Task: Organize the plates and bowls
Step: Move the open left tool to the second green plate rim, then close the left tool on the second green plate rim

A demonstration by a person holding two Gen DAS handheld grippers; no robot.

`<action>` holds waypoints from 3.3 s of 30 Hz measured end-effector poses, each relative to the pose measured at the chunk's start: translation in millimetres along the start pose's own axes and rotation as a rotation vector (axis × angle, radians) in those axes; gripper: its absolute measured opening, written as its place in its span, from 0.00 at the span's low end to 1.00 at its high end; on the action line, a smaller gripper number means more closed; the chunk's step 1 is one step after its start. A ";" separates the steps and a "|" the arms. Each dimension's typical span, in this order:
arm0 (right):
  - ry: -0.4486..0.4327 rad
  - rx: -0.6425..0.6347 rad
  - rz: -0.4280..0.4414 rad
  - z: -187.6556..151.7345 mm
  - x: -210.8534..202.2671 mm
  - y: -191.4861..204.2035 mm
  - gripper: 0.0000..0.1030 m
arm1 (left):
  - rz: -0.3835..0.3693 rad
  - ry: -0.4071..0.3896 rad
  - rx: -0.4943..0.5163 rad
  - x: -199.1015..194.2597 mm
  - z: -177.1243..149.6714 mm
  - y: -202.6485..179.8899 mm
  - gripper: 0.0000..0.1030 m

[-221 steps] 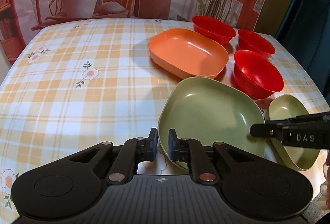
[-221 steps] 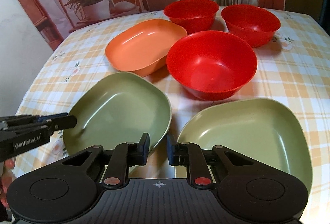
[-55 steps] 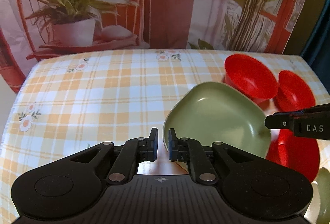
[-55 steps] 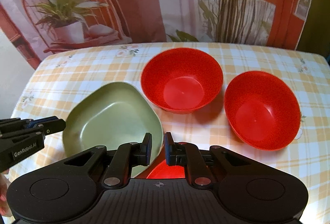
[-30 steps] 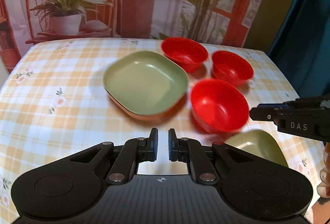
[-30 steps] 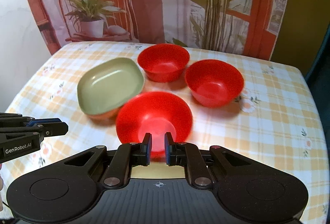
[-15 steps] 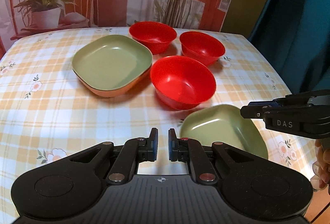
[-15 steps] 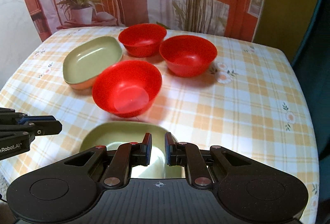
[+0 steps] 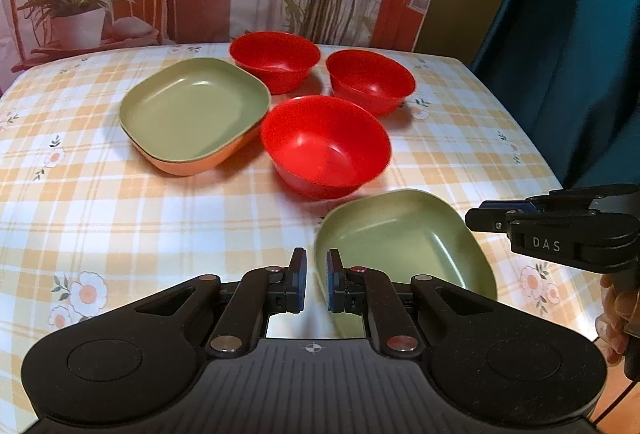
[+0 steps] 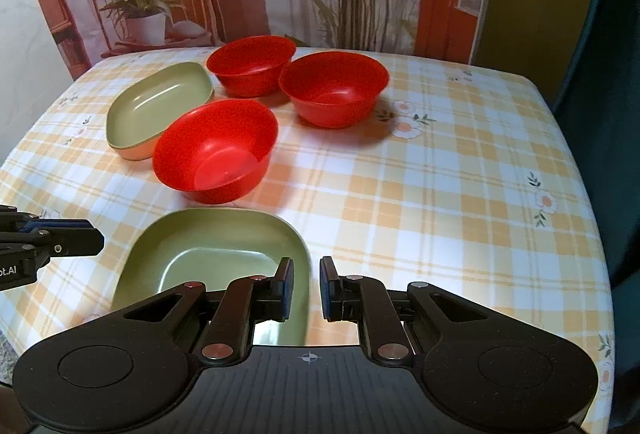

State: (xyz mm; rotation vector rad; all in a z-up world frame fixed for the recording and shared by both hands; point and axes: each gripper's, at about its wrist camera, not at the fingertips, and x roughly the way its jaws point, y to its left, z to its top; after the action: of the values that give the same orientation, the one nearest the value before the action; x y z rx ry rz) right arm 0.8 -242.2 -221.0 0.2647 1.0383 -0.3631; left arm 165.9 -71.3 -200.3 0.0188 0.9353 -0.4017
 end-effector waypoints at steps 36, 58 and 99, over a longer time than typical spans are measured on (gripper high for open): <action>0.009 0.139 0.027 -25.6 10.5 -27.4 0.29 | -0.043 0.120 -0.055 35.6 -20.9 -1.4 0.24; 0.089 0.085 0.072 -37.4 18.8 -5.2 0.31 | -0.064 0.145 -0.060 42.7 -28.9 2.2 0.14; 0.081 0.097 0.071 -23.2 24.8 13.7 0.08 | -0.082 0.093 -0.089 29.4 -23.6 19.4 0.12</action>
State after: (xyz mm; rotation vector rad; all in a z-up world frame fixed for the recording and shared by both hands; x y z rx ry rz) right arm -0.4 -225.0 -253.4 0.4055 1.0891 -0.3411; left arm 169.6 -58.5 -240.6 -0.0829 1.0476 -0.4371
